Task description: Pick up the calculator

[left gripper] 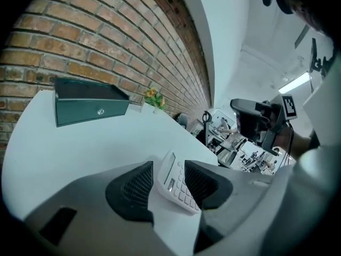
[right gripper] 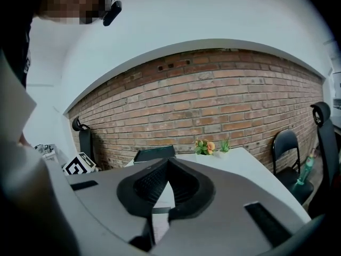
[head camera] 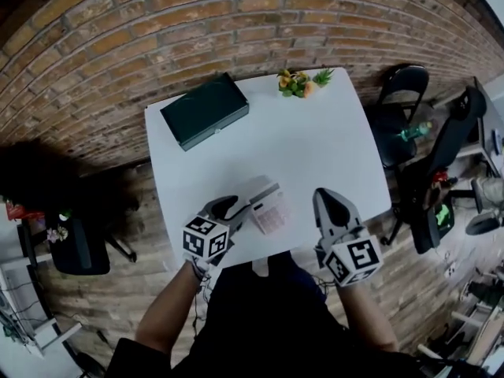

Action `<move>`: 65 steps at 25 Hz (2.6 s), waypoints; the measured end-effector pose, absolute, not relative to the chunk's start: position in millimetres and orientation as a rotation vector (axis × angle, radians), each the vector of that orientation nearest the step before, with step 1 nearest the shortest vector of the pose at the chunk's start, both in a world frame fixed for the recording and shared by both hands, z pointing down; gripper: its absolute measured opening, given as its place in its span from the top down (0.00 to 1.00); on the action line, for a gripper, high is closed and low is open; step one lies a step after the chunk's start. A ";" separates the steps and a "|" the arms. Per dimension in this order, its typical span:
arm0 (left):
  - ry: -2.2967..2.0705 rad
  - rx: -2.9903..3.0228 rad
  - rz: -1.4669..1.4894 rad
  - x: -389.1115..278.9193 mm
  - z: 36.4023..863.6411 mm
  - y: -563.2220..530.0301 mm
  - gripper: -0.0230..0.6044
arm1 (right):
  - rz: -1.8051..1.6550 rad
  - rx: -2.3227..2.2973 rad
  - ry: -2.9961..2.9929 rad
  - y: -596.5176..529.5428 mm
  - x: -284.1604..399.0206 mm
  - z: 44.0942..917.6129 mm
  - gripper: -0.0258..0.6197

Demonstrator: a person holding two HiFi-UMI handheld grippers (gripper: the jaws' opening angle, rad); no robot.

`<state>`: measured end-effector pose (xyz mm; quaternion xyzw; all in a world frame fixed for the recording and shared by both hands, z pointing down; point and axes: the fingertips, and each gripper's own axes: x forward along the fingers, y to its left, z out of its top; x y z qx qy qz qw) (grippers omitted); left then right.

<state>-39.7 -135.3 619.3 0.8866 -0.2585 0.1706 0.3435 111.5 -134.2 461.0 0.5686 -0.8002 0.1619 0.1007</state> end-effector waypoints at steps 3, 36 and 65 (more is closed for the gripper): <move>-0.705 2.266 0.468 -37.5 631.6 -134.4 0.68 | 0.512 1.623 -2.393 -140.8 114.5 473.4 0.96; -0.598 2.106 0.544 23.3 691.2 -148.9 0.76 | 0.679 1.363 -2.481 -188.1 131.7 533.5 0.96; -0.762 2.217 -0.095 -40.0 486.3 -169.2 0.88 | 0.503 1.380 -2.597 -161.3 99.8 448.2 0.96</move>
